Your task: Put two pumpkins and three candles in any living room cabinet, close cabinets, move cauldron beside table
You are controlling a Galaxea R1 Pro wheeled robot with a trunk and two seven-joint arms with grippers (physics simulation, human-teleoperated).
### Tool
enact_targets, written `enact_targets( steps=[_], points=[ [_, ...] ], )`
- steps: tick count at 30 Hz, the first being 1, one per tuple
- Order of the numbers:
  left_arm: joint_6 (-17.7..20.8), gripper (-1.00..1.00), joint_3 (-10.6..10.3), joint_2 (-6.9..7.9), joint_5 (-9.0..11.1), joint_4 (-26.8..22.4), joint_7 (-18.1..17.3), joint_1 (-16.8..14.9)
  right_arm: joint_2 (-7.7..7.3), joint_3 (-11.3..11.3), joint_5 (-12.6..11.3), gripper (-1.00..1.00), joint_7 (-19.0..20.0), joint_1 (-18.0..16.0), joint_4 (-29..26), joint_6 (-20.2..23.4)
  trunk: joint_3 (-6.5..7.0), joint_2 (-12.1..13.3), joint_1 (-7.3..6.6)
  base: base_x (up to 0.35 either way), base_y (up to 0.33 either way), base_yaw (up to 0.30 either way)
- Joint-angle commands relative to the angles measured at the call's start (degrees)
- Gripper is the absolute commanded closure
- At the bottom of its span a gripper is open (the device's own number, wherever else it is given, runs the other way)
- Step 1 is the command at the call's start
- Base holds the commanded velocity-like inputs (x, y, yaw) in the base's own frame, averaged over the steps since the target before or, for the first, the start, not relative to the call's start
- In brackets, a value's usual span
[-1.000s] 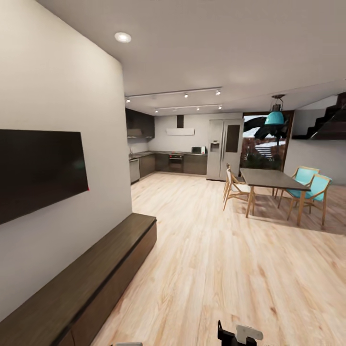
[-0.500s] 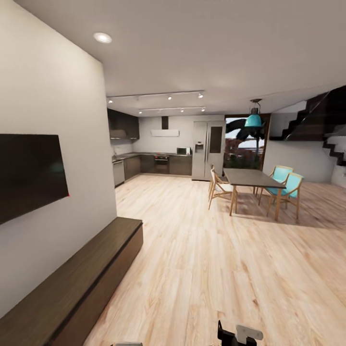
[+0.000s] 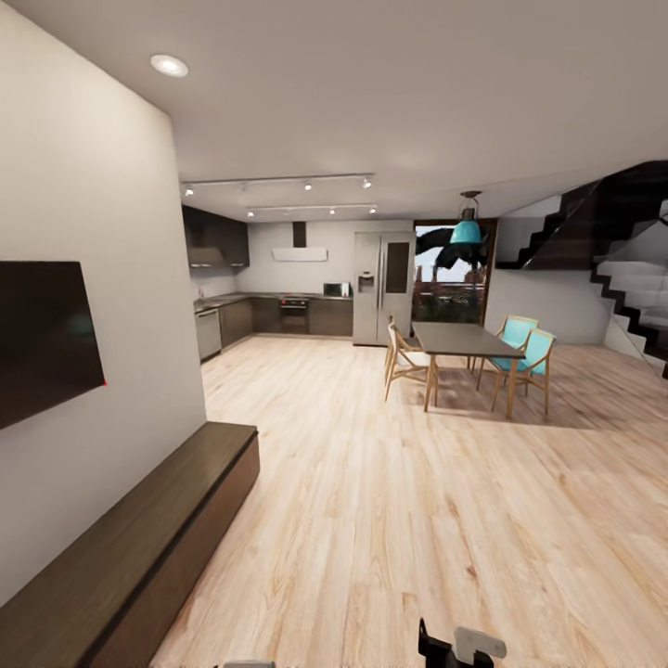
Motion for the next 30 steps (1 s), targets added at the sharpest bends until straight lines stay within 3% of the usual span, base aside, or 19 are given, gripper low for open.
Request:
enact_targets(
  steps=[1, 11, 30],
  points=[
    [-0.28, -1.00, -0.29, 0.05, 0.61, 0.03, 0.36, -0.06, -0.05, 0.47, -0.51, -1.00, -0.41, -0.07, 0.02, -0.25, -0.01, 0.33, -0.21, 0.000, 0.000, -0.010],
    [-0.28, -1.00, -0.29, 0.05, 0.54, 0.03, 0.36, -0.06, -0.05, 0.42, -0.59, -1.00, -0.39, -0.07, -0.06, 5.19, 0.87, 4.34, -2.41, 0.000, 0.000, -0.002],
    [-0.26, -1.00, -0.29, 0.05, 0.54, 0.12, 0.36, -0.06, -0.15, 0.05, -0.66, -1.00, -0.38, -0.07, 0.02, 5.91, 2.52, 11.96, -6.58, 0.000, 0.000, 0.000]
  ],
)
